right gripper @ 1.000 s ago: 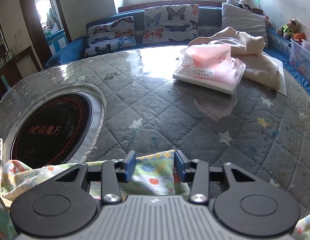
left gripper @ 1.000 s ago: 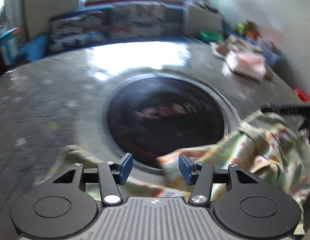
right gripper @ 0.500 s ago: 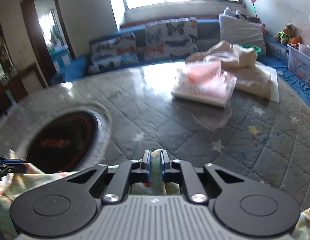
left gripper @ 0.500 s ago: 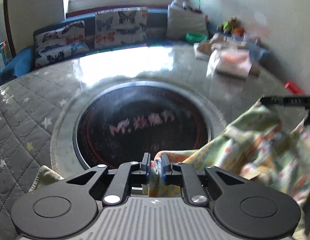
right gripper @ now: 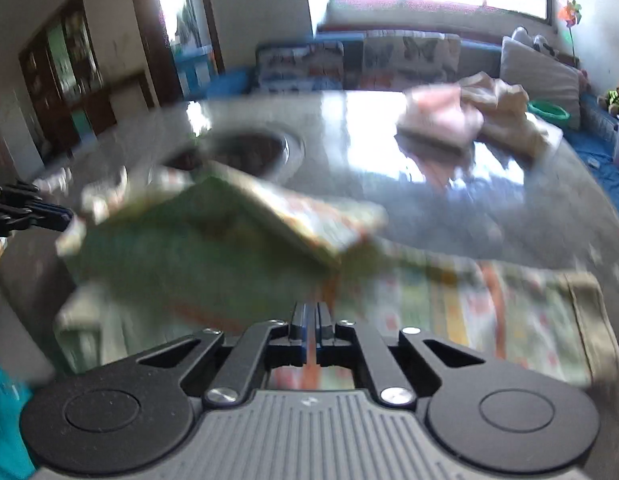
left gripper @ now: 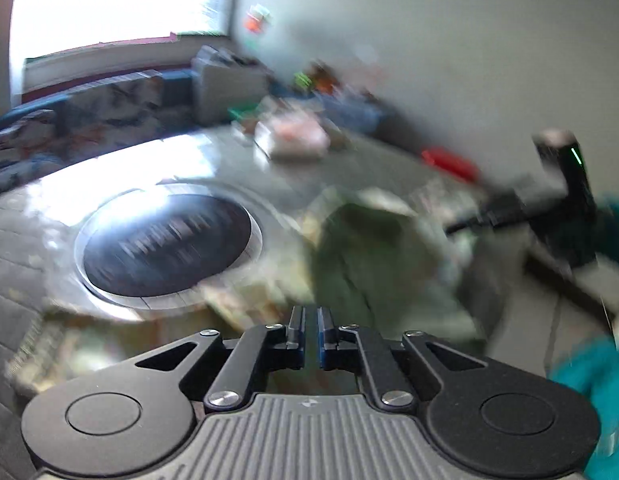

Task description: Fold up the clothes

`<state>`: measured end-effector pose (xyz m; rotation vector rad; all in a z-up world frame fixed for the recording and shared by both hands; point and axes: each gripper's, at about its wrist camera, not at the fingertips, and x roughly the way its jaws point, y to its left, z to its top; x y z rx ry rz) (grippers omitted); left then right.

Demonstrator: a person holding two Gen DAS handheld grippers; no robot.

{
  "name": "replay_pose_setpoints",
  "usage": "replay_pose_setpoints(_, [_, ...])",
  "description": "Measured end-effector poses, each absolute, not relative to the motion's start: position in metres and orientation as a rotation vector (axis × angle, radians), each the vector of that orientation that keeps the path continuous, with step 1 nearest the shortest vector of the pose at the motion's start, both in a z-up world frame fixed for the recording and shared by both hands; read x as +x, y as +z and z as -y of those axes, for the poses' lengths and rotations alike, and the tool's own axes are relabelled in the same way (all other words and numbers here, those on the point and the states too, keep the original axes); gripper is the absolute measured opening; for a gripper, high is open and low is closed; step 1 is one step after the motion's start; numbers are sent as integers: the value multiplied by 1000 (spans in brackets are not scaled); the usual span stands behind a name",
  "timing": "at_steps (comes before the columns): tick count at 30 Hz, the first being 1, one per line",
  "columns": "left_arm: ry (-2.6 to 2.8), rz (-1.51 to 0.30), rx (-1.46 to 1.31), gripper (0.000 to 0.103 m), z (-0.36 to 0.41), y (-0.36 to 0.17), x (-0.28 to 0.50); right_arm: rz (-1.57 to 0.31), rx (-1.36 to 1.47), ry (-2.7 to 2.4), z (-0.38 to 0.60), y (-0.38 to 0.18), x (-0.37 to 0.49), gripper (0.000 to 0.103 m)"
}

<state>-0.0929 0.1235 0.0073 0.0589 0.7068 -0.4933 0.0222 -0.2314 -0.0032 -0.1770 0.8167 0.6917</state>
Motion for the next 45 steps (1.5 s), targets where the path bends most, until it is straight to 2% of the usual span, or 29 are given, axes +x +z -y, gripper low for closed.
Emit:
replay_pose_setpoints(4, [-504,-692,60,8,-126,13,-93,-793,-149,653,240,14,37,11])
replay_pose_setpoints(6, [-465,-635,6,11,-136,26,-86,-758,-121,633,238,26,53,19])
replay_pose_setpoints(7, [-433,-612,-29,16,-142,33,-80,-748,-111,622,235,30,62,28])
replay_pose_setpoints(8, [-401,-597,-59,18,-147,37,-75,-743,-103,613,232,32,69,33])
replay_pose_setpoints(10, [-336,-581,-103,26,-155,42,-64,-743,-91,611,222,33,92,33])
replay_pose_setpoints(12, [-308,-592,-119,29,-155,42,-52,-767,-83,603,210,29,114,34])
replay_pose_setpoints(15, [-308,-635,-69,54,-143,37,-40,-832,-58,600,196,14,140,35])
replay_pose_setpoints(21, [-367,-725,-21,54,-136,22,-40,-925,-40,601,188,-12,154,38])
replay_pose_setpoints(23, [-349,-746,-12,54,-133,17,-41,-940,-38,602,187,-16,153,43])
replay_pose_setpoints(30, [-364,-767,-78,51,-141,13,-39,-972,-75,645,181,-18,150,43])
replay_pose_setpoints(32, [-377,-760,-76,43,-140,13,-38,-972,-81,632,180,-18,152,44])
replay_pose_setpoints(34, [-386,-753,-77,29,-138,13,-36,-979,-64,629,181,-19,153,44])
replay_pose_setpoints(35, [-388,-750,-77,25,-138,14,-35,-980,-69,635,180,-19,153,44])
replay_pose_setpoints(36, [-388,-746,-77,21,-138,14,-32,-980,-78,643,178,-19,152,43])
replay_pose_setpoints(37, [-388,-743,-77,16,-137,14,-30,-978,-91,653,177,-19,151,35])
replay_pose_setpoints(38, [-384,-737,-72,15,-137,15,-29,-972,-106,662,174,-17,149,21])
replay_pose_setpoints(43, [-347,-672,-40,11,-145,29,-17,-888,-244,672,155,7,149,8])
replay_pose_setpoints(45, [-317,-653,-29,11,-152,36,-4,-845,-279,681,144,20,156,6])
